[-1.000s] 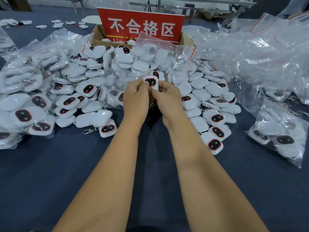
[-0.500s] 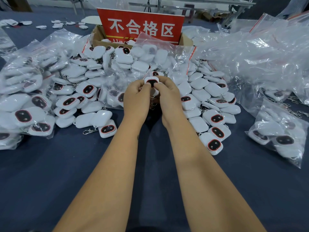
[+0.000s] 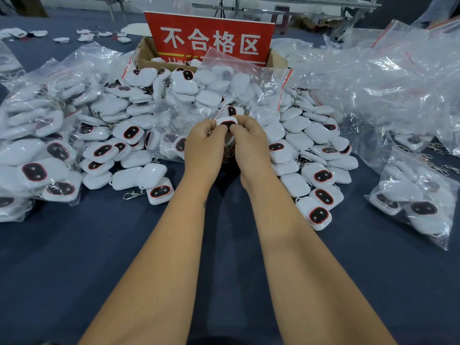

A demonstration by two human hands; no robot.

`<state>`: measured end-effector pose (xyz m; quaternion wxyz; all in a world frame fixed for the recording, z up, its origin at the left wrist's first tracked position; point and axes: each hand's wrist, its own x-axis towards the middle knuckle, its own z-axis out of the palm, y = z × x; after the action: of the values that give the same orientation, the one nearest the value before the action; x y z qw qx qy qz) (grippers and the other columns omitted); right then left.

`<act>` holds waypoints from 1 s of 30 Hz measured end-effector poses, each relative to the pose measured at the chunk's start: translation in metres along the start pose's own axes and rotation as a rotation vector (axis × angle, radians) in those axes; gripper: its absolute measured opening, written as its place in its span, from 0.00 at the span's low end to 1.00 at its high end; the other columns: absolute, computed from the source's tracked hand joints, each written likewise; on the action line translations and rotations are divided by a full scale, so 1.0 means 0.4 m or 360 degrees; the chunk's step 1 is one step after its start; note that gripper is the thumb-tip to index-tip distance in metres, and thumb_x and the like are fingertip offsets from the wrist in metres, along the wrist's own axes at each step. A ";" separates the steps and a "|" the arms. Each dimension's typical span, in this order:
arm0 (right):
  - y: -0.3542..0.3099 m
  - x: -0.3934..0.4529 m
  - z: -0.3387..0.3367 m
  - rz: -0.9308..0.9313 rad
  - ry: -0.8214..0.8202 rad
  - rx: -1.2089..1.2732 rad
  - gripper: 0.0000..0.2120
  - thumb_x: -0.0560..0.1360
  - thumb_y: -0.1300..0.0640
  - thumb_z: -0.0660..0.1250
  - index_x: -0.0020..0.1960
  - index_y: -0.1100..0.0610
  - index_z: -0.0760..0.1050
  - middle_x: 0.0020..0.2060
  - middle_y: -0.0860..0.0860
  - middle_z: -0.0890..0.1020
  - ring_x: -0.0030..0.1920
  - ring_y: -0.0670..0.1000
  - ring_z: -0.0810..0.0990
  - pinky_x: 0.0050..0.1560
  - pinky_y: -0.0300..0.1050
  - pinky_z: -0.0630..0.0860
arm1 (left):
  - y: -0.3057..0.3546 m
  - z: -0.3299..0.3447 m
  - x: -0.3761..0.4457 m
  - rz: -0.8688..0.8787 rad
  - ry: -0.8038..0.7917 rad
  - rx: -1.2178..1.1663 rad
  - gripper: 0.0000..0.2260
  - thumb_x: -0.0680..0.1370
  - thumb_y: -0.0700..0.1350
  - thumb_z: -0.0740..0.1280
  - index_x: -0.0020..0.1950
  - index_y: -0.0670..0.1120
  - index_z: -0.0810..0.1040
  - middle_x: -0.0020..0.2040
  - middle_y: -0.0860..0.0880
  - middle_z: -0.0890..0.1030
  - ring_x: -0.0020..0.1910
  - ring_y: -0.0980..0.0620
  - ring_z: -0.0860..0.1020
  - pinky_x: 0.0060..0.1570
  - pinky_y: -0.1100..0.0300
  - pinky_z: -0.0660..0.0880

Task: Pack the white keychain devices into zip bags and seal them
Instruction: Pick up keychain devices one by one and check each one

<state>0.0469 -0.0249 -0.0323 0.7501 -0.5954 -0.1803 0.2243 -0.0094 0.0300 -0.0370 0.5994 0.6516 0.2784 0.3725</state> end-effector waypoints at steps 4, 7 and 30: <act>0.000 0.001 0.000 0.0009 0.0000 0.0026 0.07 0.77 0.62 0.64 0.50 0.54 0.79 0.44 0.54 0.82 0.43 0.48 0.79 0.41 0.38 0.77 | -0.003 0.000 0.003 0.0014 0.0013 0.0031 0.07 0.75 0.46 0.64 0.37 0.53 0.76 0.30 0.59 0.75 0.30 0.61 0.71 0.34 0.65 0.67; 0.001 -0.001 0.001 -0.0001 -0.0012 0.0022 0.07 0.77 0.62 0.64 0.48 0.53 0.79 0.46 0.54 0.83 0.45 0.48 0.79 0.43 0.39 0.76 | -0.008 0.001 0.007 0.0001 0.0037 0.0036 0.05 0.76 0.45 0.64 0.42 0.51 0.77 0.34 0.58 0.77 0.31 0.62 0.72 0.34 0.66 0.69; -0.018 0.001 -0.002 -0.0015 0.0140 0.0255 0.07 0.76 0.67 0.64 0.46 0.57 0.77 0.41 0.55 0.81 0.35 0.48 0.80 0.37 0.42 0.78 | 0.005 -0.001 0.002 0.0001 0.0127 -0.0030 0.10 0.76 0.44 0.62 0.43 0.55 0.82 0.39 0.57 0.83 0.40 0.56 0.79 0.43 0.59 0.76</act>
<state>0.0487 -0.0266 -0.0257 0.8035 -0.5420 -0.1314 0.2080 -0.0094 0.0305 -0.0351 0.5938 0.6305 0.2985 0.4009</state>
